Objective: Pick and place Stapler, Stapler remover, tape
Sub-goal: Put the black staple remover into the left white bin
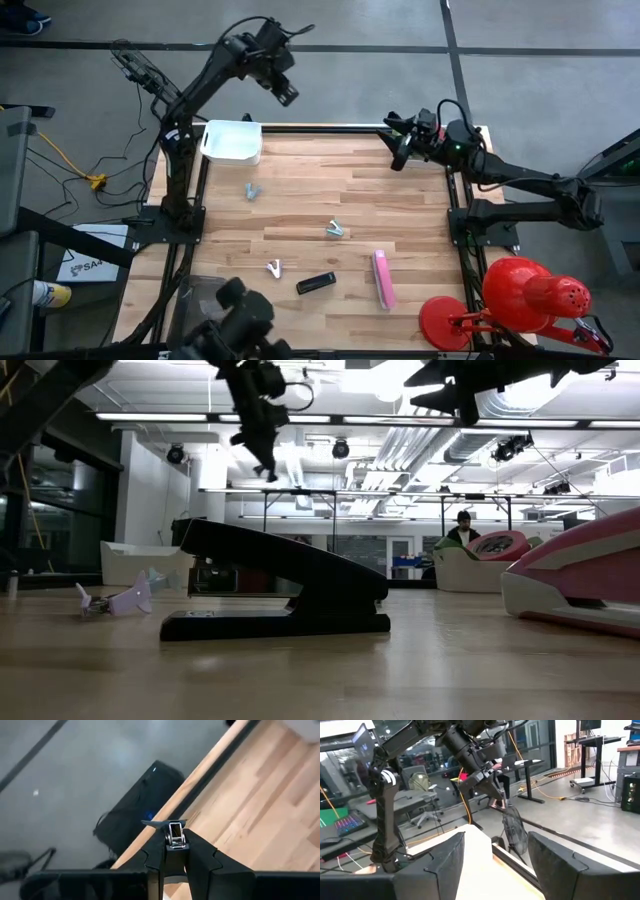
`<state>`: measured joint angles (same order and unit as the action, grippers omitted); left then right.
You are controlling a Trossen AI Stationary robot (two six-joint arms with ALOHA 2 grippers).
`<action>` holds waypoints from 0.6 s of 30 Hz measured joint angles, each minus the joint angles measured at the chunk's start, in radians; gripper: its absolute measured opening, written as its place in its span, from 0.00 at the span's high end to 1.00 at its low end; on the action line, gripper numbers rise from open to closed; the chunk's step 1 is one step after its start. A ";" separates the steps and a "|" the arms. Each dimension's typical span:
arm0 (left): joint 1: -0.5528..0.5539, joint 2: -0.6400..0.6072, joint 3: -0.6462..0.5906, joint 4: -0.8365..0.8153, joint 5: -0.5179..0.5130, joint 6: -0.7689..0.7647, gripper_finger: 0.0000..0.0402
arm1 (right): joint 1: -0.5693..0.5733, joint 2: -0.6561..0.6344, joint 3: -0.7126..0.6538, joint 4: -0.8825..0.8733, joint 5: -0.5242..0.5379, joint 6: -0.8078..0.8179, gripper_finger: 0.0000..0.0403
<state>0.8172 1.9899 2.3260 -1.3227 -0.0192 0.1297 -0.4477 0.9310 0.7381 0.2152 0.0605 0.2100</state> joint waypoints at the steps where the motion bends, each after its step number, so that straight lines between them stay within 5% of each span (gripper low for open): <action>1: 0.012 0.000 0.000 -0.011 0.001 -0.003 0.89 | -0.004 0.000 0.000 -0.003 0.000 0.000 0.48; 8: 0.107 0.000 -0.054 -0.068 0.037 -0.059 0.89 | -0.028 0.000 0.000 -0.019 0.000 0.024 0.48; 18: 0.146 0.000 -0.300 -0.100 0.069 -0.140 0.89 | -0.031 0.001 0.000 -0.055 0.000 0.025 0.48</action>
<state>0.9630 1.9903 2.0264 -1.4223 0.0495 -0.0103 -0.4786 0.9318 0.7381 0.1600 0.0608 0.2352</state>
